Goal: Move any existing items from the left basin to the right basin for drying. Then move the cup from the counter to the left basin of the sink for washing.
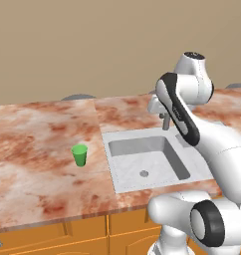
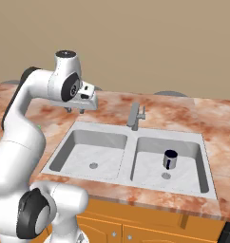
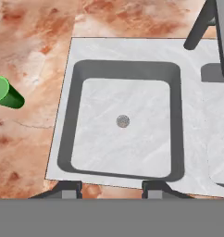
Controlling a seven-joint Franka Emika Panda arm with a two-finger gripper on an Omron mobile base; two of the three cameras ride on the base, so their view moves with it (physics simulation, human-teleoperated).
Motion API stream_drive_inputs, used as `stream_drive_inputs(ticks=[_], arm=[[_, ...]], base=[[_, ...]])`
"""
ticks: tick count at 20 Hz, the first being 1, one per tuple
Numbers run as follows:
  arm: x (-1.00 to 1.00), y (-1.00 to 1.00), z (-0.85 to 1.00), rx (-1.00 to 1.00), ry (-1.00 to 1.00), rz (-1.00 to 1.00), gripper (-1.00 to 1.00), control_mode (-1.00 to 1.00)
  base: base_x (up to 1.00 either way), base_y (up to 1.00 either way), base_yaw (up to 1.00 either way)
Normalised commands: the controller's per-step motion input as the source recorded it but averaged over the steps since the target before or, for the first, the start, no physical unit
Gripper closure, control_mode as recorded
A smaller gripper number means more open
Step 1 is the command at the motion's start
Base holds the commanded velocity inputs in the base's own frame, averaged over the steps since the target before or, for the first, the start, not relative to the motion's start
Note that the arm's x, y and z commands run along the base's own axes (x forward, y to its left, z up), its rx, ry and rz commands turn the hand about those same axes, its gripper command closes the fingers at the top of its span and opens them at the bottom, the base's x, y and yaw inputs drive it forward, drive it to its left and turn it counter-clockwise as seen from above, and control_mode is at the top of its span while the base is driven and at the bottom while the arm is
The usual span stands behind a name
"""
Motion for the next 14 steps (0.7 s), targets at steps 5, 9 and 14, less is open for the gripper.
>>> stream_drive_inputs(ticks=[5,9,14], arm=[[-0.14,0.20,-0.17,-0.09,0.09,0.06,-1.00,-1.00],[-0.26,0.99,-0.14,-0.09,0.08,0.28,-1.00,-1.00],[0.16,0.89,-0.46,0.01,0.12,0.17,-1.00,-1.00]], base=[[0.00,0.00,0.00],[0.00,0.00,0.00],[0.00,0.00,0.00]])
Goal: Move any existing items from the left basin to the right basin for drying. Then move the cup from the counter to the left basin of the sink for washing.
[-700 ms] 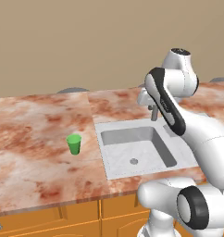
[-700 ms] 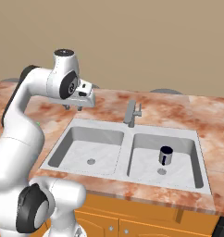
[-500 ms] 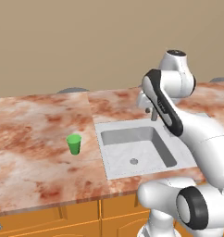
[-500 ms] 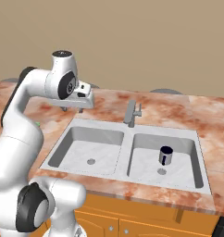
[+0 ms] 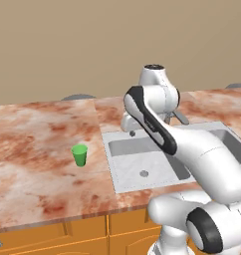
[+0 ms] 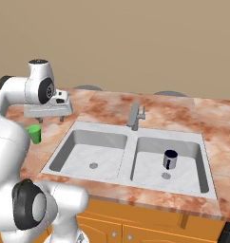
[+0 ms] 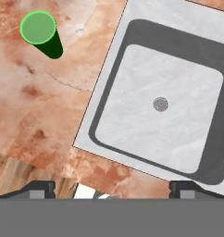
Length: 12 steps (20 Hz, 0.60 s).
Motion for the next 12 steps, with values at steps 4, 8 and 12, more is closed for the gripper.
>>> stream_drive_inputs(ticks=[4,8,12], arm=[[0.42,0.90,-0.29,0.04,0.05,0.04,-1.00,-1.00],[0.05,0.62,-0.31,0.09,0.14,0.10,-1.00,-1.00],[0.00,0.15,-0.29,0.15,0.15,0.15,-1.00,-1.00]], base=[[0.00,0.00,0.00],[0.00,0.00,0.00],[0.00,0.00,0.00]])
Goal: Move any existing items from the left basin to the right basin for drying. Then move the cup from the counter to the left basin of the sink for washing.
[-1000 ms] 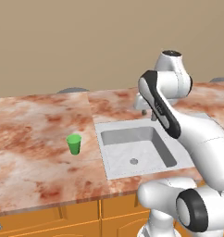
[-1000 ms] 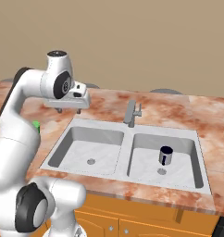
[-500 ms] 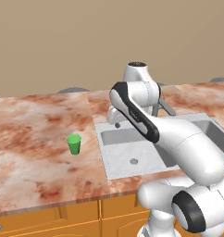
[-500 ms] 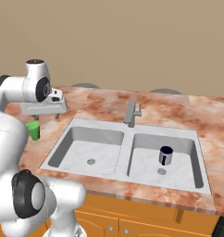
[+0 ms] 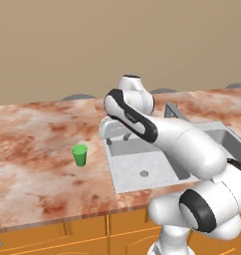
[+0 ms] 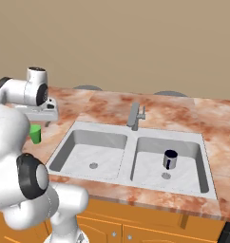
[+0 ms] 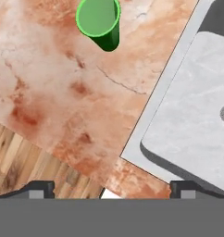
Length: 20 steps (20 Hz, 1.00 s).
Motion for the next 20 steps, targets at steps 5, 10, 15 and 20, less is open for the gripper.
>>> stream_drive_inputs(ticks=[5,10,15,20], arm=[[0.15,0.35,-0.27,0.13,0.00,-0.11,-1.00,-1.00],[0.52,0.50,-0.24,0.06,0.00,-0.16,-1.00,-1.00],[0.62,0.34,-0.21,0.00,0.00,-0.16,-1.00,-1.00],[0.42,0.09,-0.11,0.00,0.06,-0.07,-1.00,-1.00]], base=[[0.00,0.00,0.00],[0.00,0.00,0.00],[0.00,0.00,0.00],[0.00,0.00,0.00]])
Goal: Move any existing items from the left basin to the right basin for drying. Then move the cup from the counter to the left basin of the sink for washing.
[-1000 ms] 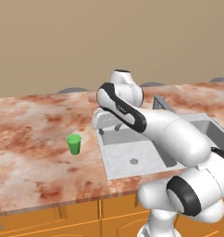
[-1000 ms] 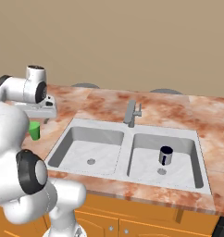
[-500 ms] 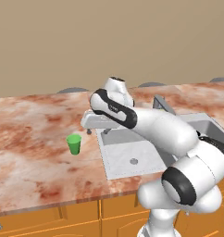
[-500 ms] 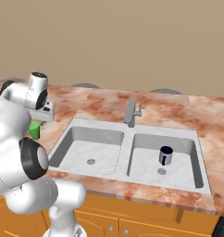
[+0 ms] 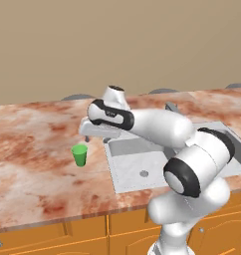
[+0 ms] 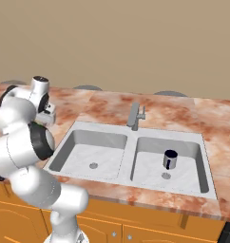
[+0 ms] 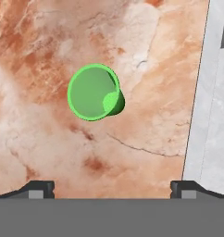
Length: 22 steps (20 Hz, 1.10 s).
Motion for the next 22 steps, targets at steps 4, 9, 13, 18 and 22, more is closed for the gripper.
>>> stream_drive_inputs(ticks=[4,9,13,18,22], arm=[[0.34,0.08,-0.23,0.00,0.08,-0.02,-1.00,-1.00],[0.39,0.17,-0.40,0.00,0.07,-0.01,-1.00,-1.00],[0.44,0.25,-0.42,0.00,0.06,-0.02,-1.00,-1.00],[0.39,0.18,-0.32,0.00,0.09,0.00,-1.00,-1.00],[0.23,0.19,-0.31,0.00,0.05,0.00,-1.00,-1.00]], base=[[0.00,0.00,0.00],[0.00,0.00,0.00],[0.00,0.00,0.00],[0.00,0.00,0.00],[0.00,0.00,0.00]])
